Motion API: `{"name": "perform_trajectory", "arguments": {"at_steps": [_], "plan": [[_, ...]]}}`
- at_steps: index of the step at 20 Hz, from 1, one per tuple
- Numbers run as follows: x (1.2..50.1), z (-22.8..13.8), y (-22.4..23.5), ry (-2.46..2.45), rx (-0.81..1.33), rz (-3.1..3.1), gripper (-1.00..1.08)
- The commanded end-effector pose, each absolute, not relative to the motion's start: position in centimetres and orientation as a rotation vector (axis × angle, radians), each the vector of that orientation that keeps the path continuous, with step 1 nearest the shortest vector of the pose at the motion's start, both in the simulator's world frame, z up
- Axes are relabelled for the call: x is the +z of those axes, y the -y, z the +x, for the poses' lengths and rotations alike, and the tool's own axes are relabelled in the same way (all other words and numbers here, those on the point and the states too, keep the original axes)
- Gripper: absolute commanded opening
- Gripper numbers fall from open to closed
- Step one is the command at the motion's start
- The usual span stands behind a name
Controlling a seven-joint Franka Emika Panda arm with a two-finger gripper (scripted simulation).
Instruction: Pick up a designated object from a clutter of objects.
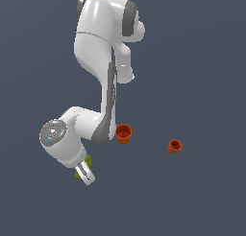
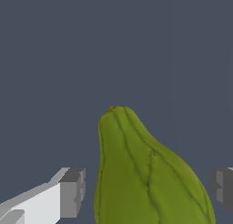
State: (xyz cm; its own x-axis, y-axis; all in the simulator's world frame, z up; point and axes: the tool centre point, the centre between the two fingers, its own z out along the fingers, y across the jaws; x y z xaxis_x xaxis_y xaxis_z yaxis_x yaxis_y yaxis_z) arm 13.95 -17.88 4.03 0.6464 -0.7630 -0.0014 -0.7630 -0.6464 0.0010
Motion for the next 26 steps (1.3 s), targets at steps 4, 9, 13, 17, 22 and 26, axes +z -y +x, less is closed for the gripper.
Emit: {"name": "perform_trajectory", "arguments": {"at_steps": [4,9,13,17,22,26], "plan": [[4.1,14.0,17.9,1.321,0.000,2.850,-1.00],[4.1,14.0,17.9,1.321,0.000,2.850,-1.00],[4.1,14.0,17.8,1.320,-0.002,2.851,-1.00],[4.4,13.7,17.7,1.320,-0.002,2.851,-1.00],[5.4,12.8,17.3,1.320,-0.002,2.851,-1.00],[6.7,11.8,16.8,1.320,-0.002,2.852,-1.00]]}}
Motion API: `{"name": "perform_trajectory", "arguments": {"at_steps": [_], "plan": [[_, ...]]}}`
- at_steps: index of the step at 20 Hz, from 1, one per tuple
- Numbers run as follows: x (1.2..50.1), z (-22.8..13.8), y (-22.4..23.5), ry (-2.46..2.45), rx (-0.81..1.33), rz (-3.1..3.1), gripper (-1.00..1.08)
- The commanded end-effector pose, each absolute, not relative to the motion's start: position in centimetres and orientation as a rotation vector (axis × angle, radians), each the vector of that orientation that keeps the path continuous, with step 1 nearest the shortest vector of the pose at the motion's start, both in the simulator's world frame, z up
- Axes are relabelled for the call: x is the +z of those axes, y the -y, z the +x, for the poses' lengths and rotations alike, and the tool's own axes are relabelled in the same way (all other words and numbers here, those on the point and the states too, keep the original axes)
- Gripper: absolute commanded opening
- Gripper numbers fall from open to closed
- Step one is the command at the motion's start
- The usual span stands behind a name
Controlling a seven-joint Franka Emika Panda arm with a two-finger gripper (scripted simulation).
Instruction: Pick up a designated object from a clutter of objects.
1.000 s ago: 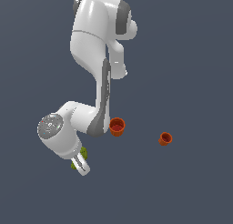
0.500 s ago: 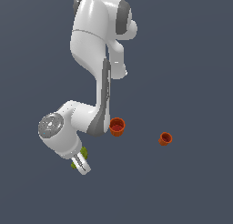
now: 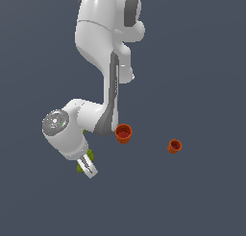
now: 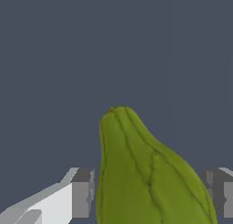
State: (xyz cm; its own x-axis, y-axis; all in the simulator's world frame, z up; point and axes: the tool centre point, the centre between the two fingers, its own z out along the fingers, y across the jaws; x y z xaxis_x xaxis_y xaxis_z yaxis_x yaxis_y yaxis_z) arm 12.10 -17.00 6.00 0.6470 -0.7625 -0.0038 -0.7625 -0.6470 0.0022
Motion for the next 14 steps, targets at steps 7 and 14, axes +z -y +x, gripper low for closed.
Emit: {"name": "perform_trajectory", "arguments": {"at_steps": [7,14], "plan": [[10.1,8.8,15.5,1.320,-0.002,2.852,-1.00],[14.4,5.2,13.9,1.320,-0.002,2.853,-1.00]]}}
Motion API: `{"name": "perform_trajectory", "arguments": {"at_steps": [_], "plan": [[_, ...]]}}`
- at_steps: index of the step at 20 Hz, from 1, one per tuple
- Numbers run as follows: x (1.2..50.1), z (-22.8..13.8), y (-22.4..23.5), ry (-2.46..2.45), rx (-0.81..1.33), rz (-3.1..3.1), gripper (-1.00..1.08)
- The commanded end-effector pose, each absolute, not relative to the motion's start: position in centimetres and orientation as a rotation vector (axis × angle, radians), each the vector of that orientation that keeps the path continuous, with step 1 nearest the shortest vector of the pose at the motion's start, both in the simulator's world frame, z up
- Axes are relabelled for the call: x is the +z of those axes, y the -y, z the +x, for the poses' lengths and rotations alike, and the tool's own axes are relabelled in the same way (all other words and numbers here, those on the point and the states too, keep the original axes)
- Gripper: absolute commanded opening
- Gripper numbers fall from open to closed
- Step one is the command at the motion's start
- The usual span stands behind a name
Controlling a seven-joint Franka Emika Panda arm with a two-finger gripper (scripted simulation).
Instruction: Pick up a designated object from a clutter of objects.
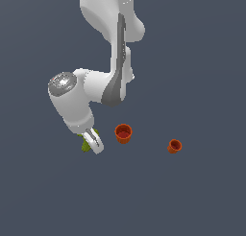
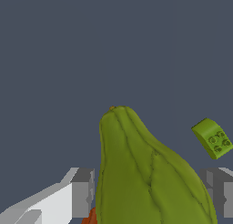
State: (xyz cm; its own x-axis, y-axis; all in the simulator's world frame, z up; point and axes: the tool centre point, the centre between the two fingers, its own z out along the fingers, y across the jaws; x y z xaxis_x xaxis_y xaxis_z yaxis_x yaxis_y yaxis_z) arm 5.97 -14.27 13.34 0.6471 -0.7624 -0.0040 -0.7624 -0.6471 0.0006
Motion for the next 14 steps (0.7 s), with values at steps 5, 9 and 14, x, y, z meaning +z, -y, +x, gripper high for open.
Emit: {"name": "perform_trajectory", "arguments": {"at_steps": [5,9,14], "plan": [[17.5,2.6,12.8,-1.318,0.003,-2.849,-1.00],[20.0,0.5,11.9,-1.318,0.003,-2.849,-1.00],[23.2,-2.1,10.7,-1.318,0.002,-2.849,-1.00]]}}
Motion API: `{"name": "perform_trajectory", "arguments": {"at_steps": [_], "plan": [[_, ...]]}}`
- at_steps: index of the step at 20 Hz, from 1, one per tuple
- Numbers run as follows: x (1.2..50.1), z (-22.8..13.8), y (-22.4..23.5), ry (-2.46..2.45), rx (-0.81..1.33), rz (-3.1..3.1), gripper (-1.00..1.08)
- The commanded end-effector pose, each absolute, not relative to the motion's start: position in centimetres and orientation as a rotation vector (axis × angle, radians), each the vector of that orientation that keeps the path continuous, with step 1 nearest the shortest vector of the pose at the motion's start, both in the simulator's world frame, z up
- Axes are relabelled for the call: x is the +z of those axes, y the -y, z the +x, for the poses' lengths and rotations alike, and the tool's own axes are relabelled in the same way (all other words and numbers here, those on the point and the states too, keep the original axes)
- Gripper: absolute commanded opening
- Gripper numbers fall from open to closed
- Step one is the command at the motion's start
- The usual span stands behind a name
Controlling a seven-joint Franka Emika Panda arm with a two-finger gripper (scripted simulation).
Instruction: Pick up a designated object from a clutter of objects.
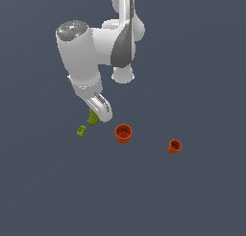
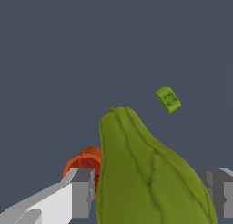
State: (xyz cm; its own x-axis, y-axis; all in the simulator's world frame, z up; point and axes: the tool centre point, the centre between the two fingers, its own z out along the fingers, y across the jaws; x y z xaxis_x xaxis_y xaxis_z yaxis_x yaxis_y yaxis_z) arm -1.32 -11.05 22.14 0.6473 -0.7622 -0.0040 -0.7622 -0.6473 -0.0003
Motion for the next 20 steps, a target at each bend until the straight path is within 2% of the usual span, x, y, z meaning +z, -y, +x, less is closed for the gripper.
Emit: {"name": "perform_trajectory", "arguments": {"at_steps": [1,20], "plan": [[23.8,-2.6,10.5,-1.319,0.001,-2.850,-1.00],[35.9,-11.9,6.3,-1.321,-0.001,-2.852,-1.00]]}}
